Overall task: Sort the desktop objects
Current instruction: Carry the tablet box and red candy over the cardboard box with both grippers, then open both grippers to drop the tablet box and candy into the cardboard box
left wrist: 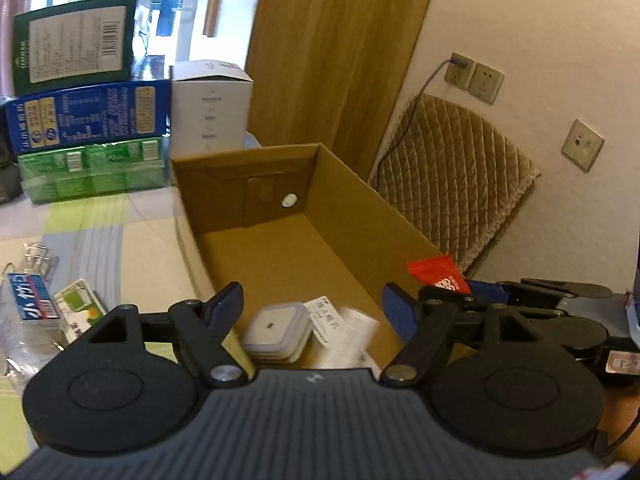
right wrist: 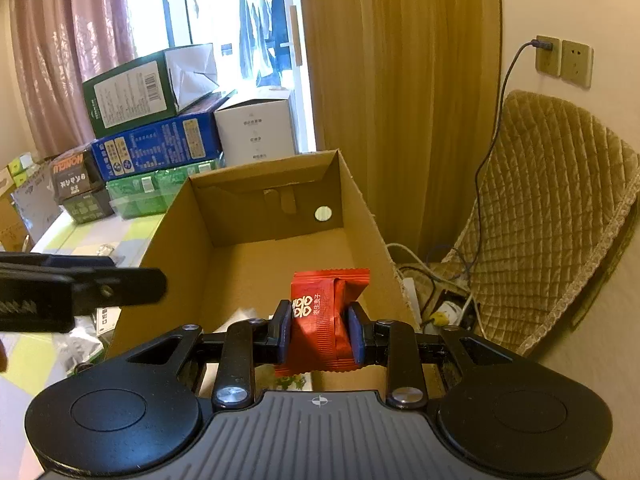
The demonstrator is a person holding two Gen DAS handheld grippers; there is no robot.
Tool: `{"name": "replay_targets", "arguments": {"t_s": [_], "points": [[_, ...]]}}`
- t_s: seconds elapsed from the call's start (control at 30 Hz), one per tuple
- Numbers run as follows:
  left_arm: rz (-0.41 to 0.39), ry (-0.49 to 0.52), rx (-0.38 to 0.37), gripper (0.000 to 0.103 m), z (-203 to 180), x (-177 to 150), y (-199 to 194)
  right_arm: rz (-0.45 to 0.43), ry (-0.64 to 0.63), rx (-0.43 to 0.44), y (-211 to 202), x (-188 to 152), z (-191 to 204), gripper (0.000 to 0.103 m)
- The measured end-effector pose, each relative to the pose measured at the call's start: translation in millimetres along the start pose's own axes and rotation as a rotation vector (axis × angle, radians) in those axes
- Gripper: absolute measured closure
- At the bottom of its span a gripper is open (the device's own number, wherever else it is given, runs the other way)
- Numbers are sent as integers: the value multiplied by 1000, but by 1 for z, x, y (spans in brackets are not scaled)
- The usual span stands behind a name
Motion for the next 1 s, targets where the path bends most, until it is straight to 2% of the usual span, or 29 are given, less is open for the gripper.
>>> {"name": "replay_targets", "arguments": {"t_s": [0.27,0.43,0.67,1.0], "points": [[-3,-6,34,31,18,0,-17,-17,30,31,2,2,6,76],[-4,-5,57,31,30,-3,-27,-31,74,44,-3,7,5,66],[2,-10,97,30,49,-11,-50,-43,80,46,-19,15,11,62],[-10,5,173,26,77,-20,-106,-76,56,103,-55,22,51,53]]}}
Point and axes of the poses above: each gripper's, at about its wrist camera, not at the fingertips, and y roughly the way its jaws point, z to its left, x to its top, the point moved 5 cm from there along y, roughly the way its jaws point, and after that the axes turned 9 degrees about -z, right-handed, at the moved point
